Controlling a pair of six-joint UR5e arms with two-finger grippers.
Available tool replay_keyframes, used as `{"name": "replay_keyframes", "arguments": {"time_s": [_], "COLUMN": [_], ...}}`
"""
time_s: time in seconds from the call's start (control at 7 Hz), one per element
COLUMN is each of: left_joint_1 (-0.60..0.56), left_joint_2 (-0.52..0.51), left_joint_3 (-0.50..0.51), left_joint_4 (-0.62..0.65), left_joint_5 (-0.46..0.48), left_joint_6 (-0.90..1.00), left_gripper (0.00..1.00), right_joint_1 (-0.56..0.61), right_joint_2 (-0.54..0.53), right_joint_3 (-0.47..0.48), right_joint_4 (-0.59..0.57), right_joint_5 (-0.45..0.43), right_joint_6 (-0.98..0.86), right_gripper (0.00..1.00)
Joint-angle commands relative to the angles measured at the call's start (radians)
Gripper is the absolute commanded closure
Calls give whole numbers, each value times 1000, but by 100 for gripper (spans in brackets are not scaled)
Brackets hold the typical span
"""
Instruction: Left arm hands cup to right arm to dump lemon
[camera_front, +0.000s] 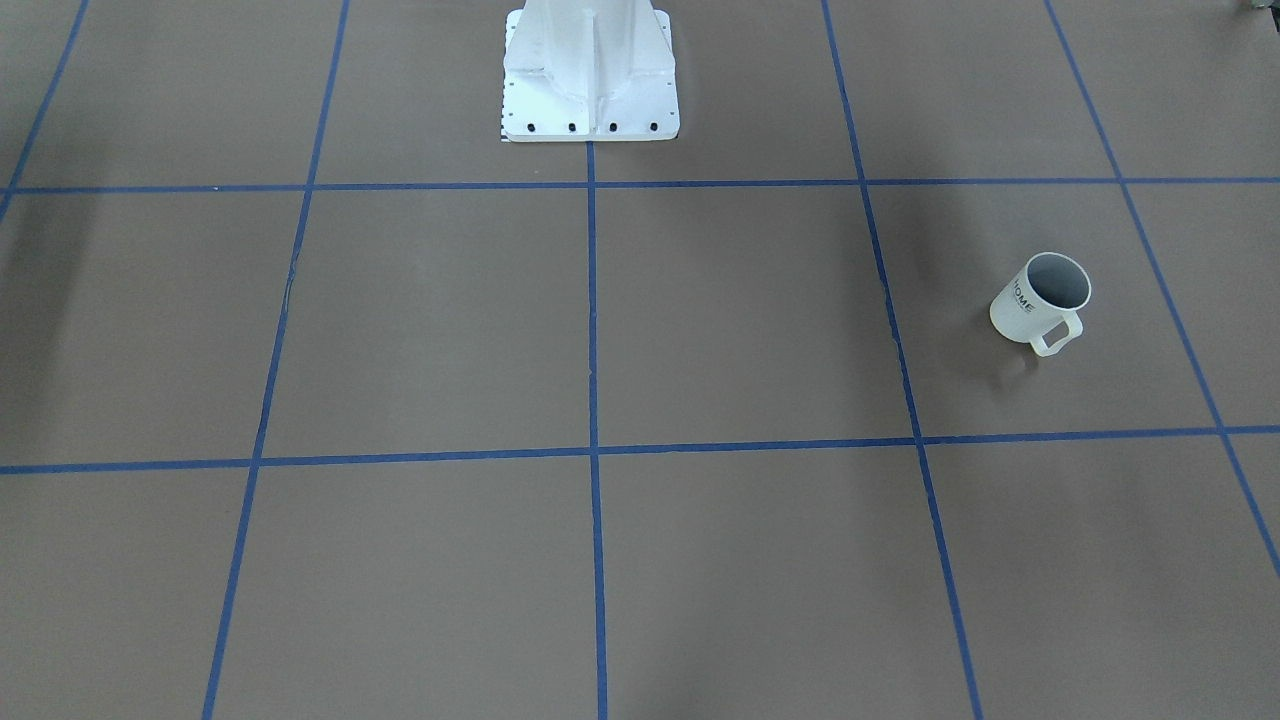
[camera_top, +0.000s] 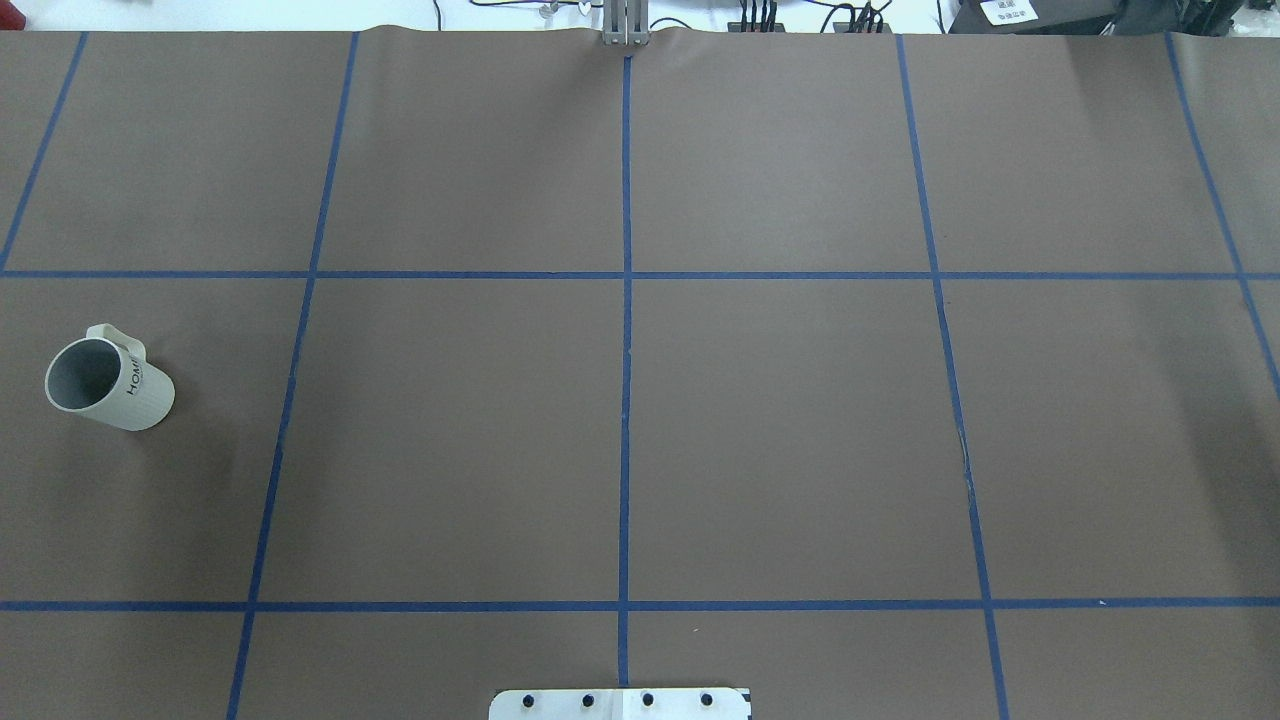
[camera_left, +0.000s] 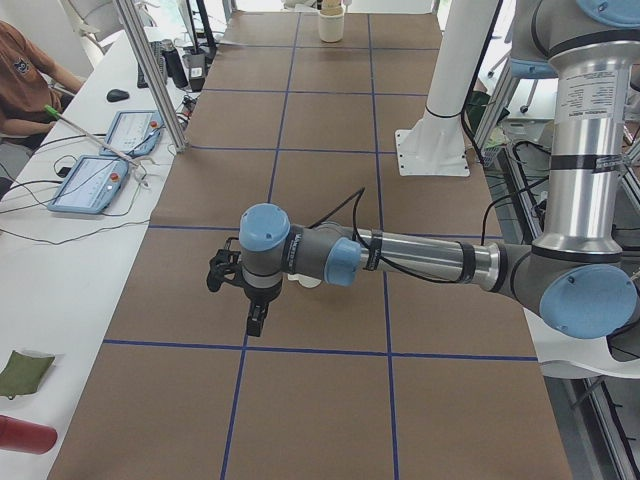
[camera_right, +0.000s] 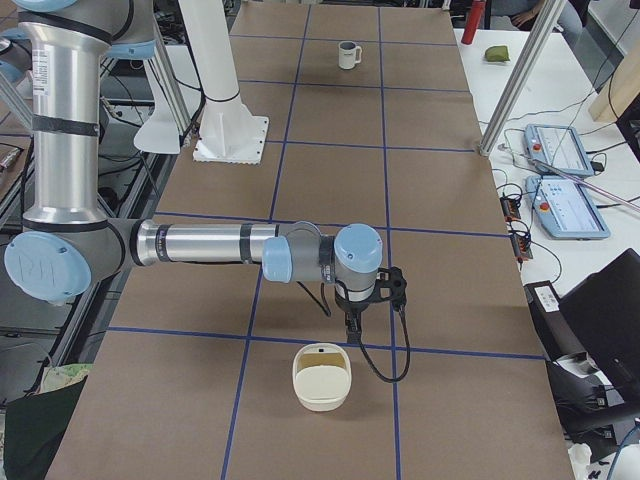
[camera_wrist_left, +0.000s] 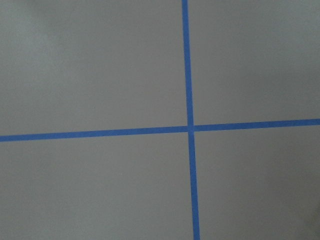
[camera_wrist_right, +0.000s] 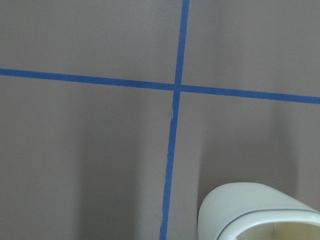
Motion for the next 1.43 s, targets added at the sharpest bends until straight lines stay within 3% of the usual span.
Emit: {"name": "replay_keyframes", "arguments": {"time_s": [0.0, 0.14, 0.29, 0.57, 1.29], "left_joint_1": [53, 94, 173, 281, 424], "left_joint_2": [-15, -15, -6, 125, 148], "left_joint_3": [-76, -80, -81, -86, -77], "left_joint_4": [-7, 4, -22, -300, -351], "left_joint_5": [-6, -52, -93, -51, 18], "left_joint_6": [-36, -63, -306, -565, -709], "left_gripper": [0, 0, 0, 0, 0], "right_joint_1": [0, 0, 0, 0, -1], "right_joint_2": [-2, -3, -3, 0, 3], "right_joint_3": [31, 57, 58, 77, 112], "right_joint_4": [-1, -7, -9, 0, 2], "right_joint_5": [2, 0, 0, 2, 0], "right_joint_6": [1, 1, 1, 1, 1], "right_gripper": [0, 0, 0, 0, 0]}}
